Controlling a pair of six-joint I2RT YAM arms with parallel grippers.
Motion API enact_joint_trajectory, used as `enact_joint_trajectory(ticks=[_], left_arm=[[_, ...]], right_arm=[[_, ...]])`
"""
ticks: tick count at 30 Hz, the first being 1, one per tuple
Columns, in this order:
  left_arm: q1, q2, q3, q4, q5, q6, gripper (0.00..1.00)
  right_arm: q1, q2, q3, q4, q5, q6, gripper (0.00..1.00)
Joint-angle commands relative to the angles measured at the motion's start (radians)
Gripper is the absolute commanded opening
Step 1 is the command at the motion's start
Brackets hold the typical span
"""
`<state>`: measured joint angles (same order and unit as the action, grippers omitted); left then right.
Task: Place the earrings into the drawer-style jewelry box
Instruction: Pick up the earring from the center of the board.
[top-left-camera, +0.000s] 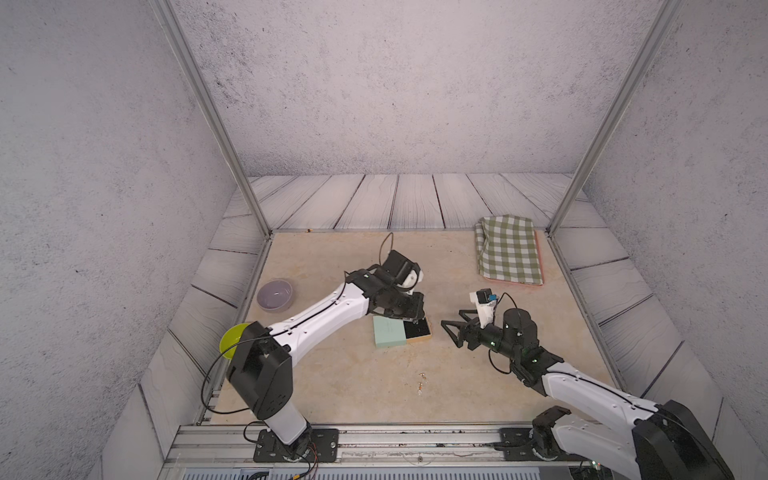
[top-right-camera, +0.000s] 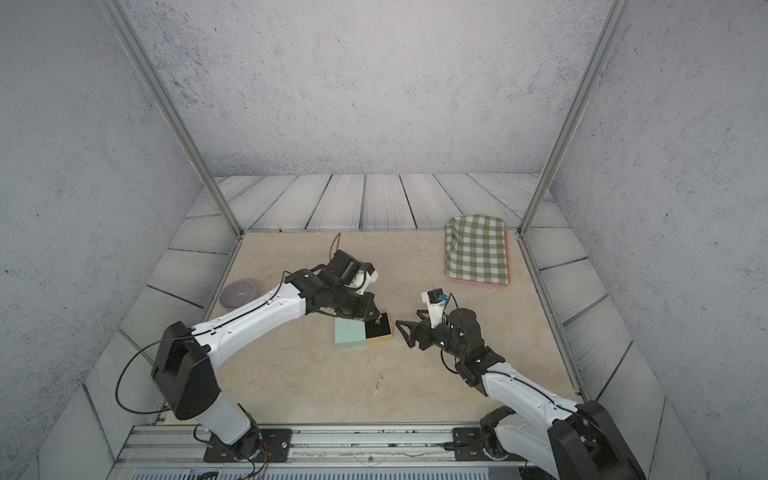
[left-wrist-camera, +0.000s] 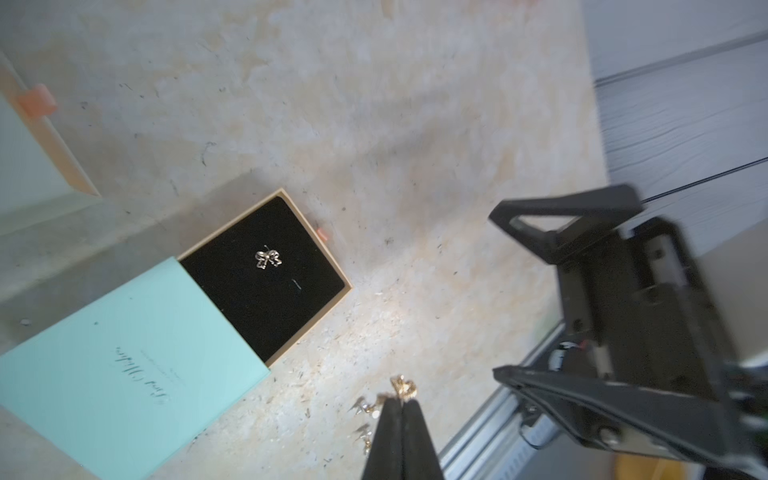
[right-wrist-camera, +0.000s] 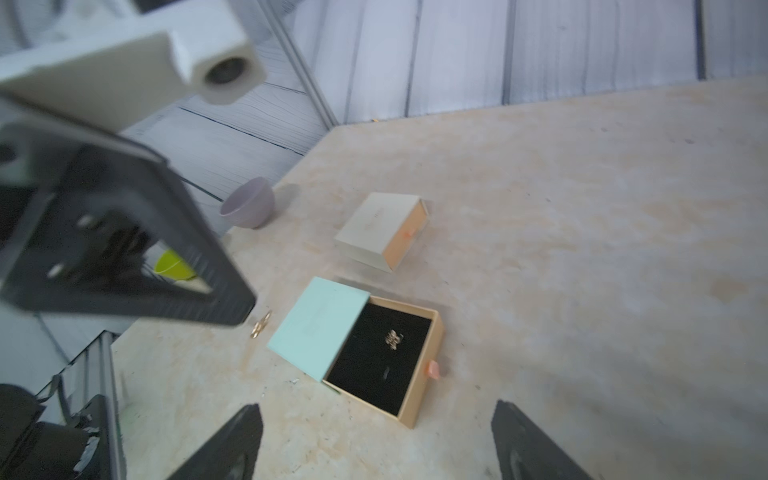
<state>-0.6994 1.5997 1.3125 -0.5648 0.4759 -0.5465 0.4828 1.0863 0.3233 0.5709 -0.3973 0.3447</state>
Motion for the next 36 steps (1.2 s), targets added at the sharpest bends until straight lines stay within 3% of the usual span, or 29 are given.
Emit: enact_joint_trajectory(ticks=[1,4,10,16,20,36], left_arm=[[0.062,0.000,-0.093,0.206,0.282,-0.080,0.00],[0.135,-0.019,-0.178,0.373,0.433,-0.152,0.00],[0.224,-0.080,-0.345,0.784,0.594,-0.357,0.00],[0.236,-0.078,-0.408,1.036,0.612,-0.515,0.00],[0.236,-0.081,-0.430,1.101,0.604,-0.557,0.00],[0.233,-0.109,-0.448,1.135,0.599,-0.582,0.00]], right_arm=[[-0.002,0.053,-0.002,0.371,-0.161,-0.056,0.84],[-0.001,0.136,-0.019,0.551,-0.255,-0.014,0.61],[-0.002,0.242,0.034,0.711,-0.387,0.076,0.64],[-0.003,0.258,0.077,0.694,-0.357,0.091,0.64],[-0.003,0.287,0.102,0.700,-0.308,0.133,0.64],[-0.001,0.419,0.216,0.729,-0.418,0.271,0.52]])
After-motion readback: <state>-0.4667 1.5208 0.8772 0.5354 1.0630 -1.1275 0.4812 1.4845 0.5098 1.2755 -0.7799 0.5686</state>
